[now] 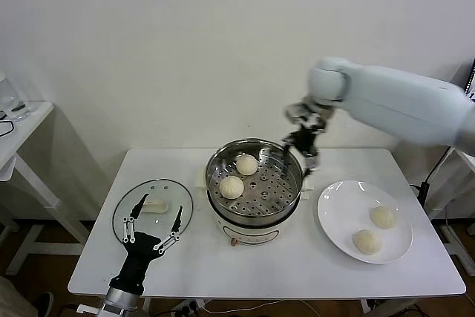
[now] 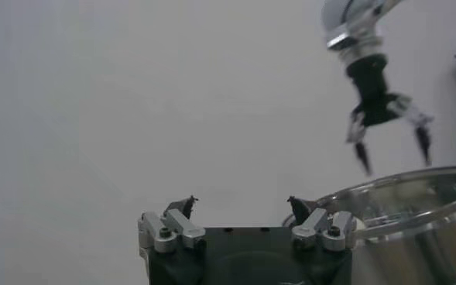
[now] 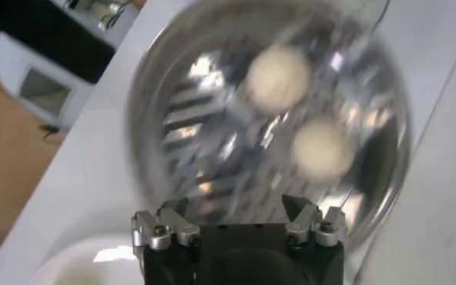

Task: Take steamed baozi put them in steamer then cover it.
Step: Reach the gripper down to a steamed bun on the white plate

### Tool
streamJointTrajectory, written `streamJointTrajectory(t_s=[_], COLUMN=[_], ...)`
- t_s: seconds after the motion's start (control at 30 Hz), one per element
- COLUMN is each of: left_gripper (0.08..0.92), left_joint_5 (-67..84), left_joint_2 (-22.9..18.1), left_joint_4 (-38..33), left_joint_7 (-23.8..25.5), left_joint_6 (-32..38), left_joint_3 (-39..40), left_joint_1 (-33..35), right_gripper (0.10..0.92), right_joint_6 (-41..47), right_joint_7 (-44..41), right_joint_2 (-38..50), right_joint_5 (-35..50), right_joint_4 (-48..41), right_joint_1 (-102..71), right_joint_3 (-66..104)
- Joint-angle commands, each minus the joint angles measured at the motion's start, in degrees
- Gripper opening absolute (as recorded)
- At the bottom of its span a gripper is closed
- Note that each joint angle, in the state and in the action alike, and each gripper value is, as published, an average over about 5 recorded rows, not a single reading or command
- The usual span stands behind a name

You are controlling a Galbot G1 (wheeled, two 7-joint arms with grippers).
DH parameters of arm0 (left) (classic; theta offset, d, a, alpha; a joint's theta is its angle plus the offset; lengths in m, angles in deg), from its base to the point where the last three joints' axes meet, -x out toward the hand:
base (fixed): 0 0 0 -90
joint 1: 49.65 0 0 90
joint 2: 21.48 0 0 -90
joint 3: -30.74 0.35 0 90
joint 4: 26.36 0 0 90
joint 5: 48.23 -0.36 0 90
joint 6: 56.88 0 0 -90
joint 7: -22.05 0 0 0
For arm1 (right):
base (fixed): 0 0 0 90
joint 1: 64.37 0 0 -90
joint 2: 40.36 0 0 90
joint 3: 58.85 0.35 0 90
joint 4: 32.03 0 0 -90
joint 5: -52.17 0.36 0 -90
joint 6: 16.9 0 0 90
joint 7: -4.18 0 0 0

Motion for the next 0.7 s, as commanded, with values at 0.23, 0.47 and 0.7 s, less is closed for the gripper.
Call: streamJointTrajectory(t_s=[0.23,0.47,0.7], left_gripper=[0.823,0.823,0.823], left_joint_5=[-0.84,-0.86,-0.86], left_joint_2=[-0.51,-0.47,-0.43], left_joint_4=[-0.14,0.04,0.40], left_joint_7=[-0.10,-0.15,-0.22], left_joint_6=[0.22,0.32,0.48], left_joint_3=[-0.63,-1.25,-1.58], left_joint_1=[1.07,1.25,1.26], right_gripper=[0.823,0.823,0.823], right_joint_6=[-6.26,-6.09,-5.29], right_joint_7=[-1.09,2.12,5.63], right_joint_2=[19.73,17.91,16.50], right_joint_5=[-16.73,-19.63,-20.45], right_joint_4=[0.87,-0.90,-1.64], right_joint_1=[-21.33,-29.48,-33.07], right_joint_3=[10.15,15.55,17.06])
